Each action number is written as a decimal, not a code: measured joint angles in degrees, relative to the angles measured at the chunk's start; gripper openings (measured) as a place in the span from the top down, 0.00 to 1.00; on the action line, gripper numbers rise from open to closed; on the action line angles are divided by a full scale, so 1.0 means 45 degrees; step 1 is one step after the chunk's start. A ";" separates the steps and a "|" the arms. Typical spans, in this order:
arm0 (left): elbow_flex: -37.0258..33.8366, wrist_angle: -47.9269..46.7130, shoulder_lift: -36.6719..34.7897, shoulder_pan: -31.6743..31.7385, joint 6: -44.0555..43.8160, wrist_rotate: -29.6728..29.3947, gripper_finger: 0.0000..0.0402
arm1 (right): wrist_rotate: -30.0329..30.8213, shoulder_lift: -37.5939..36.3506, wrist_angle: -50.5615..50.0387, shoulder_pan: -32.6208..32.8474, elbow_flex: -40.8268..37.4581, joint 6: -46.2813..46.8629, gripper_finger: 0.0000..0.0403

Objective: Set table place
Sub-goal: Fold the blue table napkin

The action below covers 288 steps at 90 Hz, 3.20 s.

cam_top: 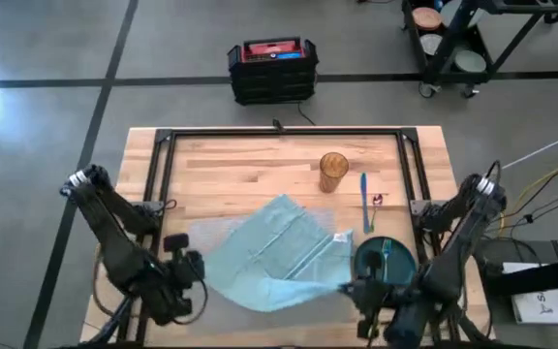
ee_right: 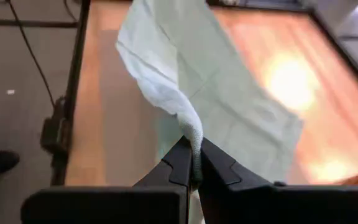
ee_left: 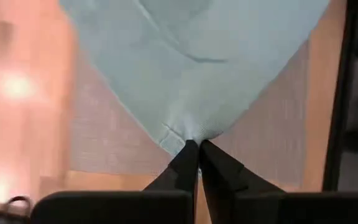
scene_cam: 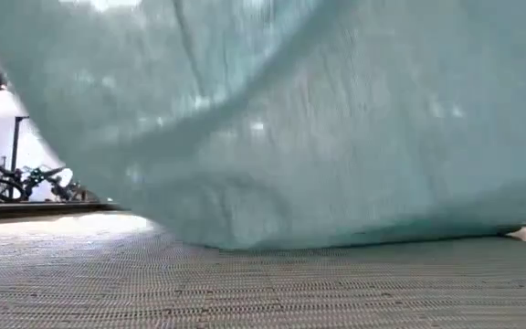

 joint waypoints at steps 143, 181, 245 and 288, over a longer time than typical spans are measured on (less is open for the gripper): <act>0.0148 0.5583 -0.7597 0.0077 0.9985 -1.0784 1.00 | -0.0127 -0.5087 0.1805 -0.6748 0.1535 -0.8721 1.00; -0.1020 0.4778 -0.5125 -0.0079 0.5123 -0.5403 1.00 | -0.1623 -0.4362 -0.0090 -0.3411 -0.0420 -0.3477 1.00; -0.3133 0.7553 0.1776 -0.2975 -0.3335 -0.0380 1.00 | -0.3585 0.2649 0.1003 0.0587 -0.1588 0.3075 1.00; -0.0745 0.7381 0.4421 -0.3507 -0.4438 0.0050 1.00 | -0.3880 0.4027 0.3912 0.1485 -0.1583 0.3938 1.00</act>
